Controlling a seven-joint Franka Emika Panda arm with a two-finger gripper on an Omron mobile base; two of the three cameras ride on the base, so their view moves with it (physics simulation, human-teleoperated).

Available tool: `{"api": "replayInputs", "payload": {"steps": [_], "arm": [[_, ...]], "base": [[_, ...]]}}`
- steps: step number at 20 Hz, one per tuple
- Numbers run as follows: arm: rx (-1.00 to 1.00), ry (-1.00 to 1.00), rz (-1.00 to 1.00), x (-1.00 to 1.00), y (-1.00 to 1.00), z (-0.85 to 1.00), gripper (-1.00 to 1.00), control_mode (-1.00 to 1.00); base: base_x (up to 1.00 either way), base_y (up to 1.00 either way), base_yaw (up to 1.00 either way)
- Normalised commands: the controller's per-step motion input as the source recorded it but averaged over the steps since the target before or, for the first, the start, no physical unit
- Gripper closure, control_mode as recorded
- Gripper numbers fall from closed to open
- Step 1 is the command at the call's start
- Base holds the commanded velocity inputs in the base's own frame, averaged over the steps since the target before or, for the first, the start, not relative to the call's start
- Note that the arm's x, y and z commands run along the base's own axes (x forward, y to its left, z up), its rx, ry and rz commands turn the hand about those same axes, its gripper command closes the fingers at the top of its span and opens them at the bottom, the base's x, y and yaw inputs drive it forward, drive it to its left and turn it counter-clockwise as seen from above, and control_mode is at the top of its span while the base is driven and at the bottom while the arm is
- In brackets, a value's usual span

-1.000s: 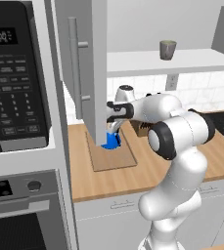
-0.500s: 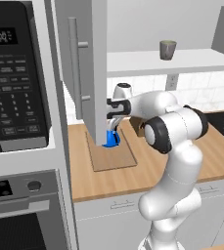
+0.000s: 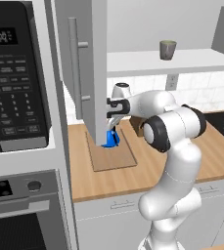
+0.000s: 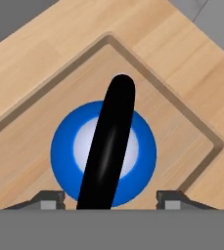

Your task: Pick the kettle from the counter and place it on the tray. Then pick the mug from the cabinet and place it on the tray. Then close the cabinet doors.

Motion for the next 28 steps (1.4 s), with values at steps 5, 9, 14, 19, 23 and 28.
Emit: {"api": "replayInputs", "payload": {"steps": [5,9,14,19,23,28], "arm": [[0.0,-0.02,0.0,-0.1,0.02,-0.04,-1.0,-1.0],[0.01,-0.02,0.0,-0.28,0.08,0.0,-1.0,-1.0],[0.04,-0.03,-0.03,-0.53,0.0,0.08,-1.0,-1.0],[0.06,-0.05,-0.11,-0.59,-0.03,0.1,-1.0,-1.0],[0.01,-0.15,-0.13,-0.69,-0.08,0.08,-1.0,-1.0],[0.04,-0.06,-0.19,-0.55,-0.33,0.15,-1.0,-1.0]], "base": [[0.0,0.0,0.0],[0.0,0.0,0.0],[0.0,0.0,0.0],[0.0,0.0,0.0],[0.0,0.0,0.0],[0.0,0.0,0.0]]}}
